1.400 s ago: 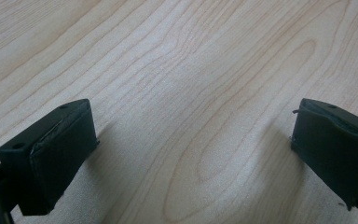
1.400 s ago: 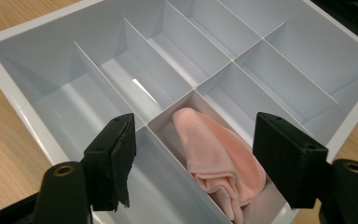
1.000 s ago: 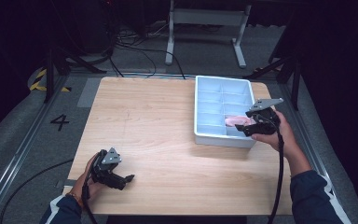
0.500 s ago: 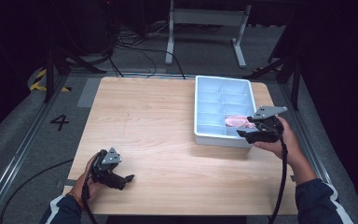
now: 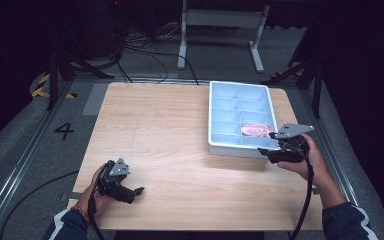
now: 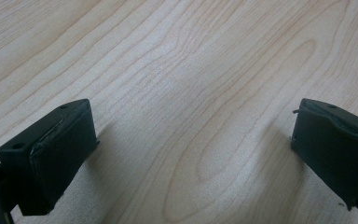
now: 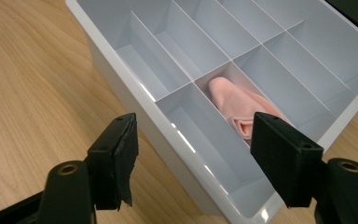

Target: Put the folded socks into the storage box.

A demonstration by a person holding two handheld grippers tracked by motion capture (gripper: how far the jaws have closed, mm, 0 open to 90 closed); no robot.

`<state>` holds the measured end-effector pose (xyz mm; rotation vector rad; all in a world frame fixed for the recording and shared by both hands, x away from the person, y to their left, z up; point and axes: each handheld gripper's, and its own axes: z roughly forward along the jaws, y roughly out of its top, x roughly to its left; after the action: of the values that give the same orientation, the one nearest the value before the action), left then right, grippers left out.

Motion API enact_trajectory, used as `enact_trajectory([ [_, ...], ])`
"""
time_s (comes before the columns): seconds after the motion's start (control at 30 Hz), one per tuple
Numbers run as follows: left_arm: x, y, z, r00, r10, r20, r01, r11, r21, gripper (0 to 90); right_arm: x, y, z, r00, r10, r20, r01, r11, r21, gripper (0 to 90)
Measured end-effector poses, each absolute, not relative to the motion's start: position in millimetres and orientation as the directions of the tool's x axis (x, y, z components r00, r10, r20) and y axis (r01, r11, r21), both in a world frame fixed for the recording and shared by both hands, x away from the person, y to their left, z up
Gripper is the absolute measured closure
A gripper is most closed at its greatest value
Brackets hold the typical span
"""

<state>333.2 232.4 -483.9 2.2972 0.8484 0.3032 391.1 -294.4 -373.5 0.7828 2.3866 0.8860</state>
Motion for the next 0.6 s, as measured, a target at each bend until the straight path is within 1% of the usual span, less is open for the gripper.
enact_trajectory([
  [0.4, 333.4, 232.6, -483.8, 0.764, 0.645, -0.008, 0.491, -0.573, 0.656, 0.2, 376.0, -302.6, -380.3, -0.727, 0.649, -0.221, 0.342, 0.623, 0.703, 32.4],
  [0.6, 333.4, 232.6, -483.8, 0.764, 0.645, -0.008, 0.491, -0.573, 0.656, 0.2, 367.0, -304.0, -384.4, -0.729, 0.640, -0.242, 0.329, 0.638, 0.696, 32.3],
])
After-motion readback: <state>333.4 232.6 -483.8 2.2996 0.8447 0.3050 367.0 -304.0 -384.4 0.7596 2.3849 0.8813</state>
